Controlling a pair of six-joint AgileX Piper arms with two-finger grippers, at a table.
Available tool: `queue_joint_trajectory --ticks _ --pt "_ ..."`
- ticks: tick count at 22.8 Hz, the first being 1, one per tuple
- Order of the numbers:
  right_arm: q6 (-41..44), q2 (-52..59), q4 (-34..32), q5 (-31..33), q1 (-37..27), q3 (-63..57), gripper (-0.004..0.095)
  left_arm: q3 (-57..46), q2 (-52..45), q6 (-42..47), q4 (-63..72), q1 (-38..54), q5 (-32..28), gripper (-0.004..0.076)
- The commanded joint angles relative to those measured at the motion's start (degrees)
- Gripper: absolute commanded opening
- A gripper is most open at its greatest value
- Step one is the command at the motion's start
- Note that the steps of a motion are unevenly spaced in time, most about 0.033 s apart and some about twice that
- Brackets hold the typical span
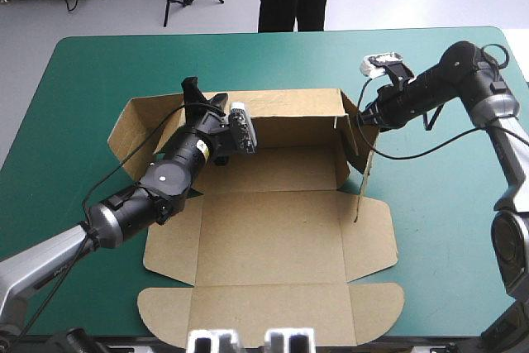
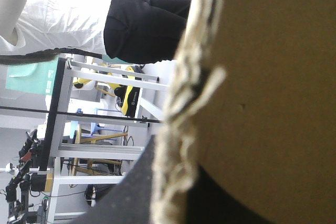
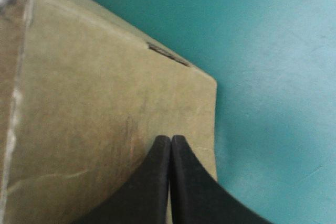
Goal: Fold the box
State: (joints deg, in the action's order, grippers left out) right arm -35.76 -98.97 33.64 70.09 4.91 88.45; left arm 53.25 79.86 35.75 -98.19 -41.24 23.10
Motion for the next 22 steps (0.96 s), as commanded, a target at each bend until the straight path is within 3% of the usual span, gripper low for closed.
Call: queue_joint_trajectory --ticks 1,5,9,10,13,15,22 --pt "-4.1 4.6 5.3 -5.4 -0.4 -4.1 -0.0018 2.0 -2.5 -0.6 -6.1 0.0 1.1 -0.0008" --pt "-11.9 10.5 7.4 -16.2 -0.4 -14.7 -0.0018 2.0 -2.5 -2.7 -6.1 0.0 -1.2 -0.0008" --pt "-23.3 15.1 11.6 -22.1 -0.4 -23.2 -0.0018 2.0 -2.5 -2.7 -6.1 0.0 -1.3 -0.0008" --pt "-32.8 17.3 18.5 -25.9 -0.4 -28.2 -0.0018 2.0 -2.5 -2.7 -6.1 0.0 -1.7 -0.0008" --pt "-47.0 20.2 33.6 -32.7 -0.4 -37.2 -0.0017 2.0 -2.5 -4.9 -6.1 0.0 -2.5 -0.0008" --pt "-50.5 20.5 35.5 -32.3 -0.4 -39.5 -0.0018 2.0 -2.5 -4.1 -5.8 0.0 -0.3 -0.0008" --pt "-46.3 20.5 33.0 -25.3 -0.4 -34.1 -0.0018 2.0 -2.2 -0.9 -5.8 0.0 3.0 -0.0008"
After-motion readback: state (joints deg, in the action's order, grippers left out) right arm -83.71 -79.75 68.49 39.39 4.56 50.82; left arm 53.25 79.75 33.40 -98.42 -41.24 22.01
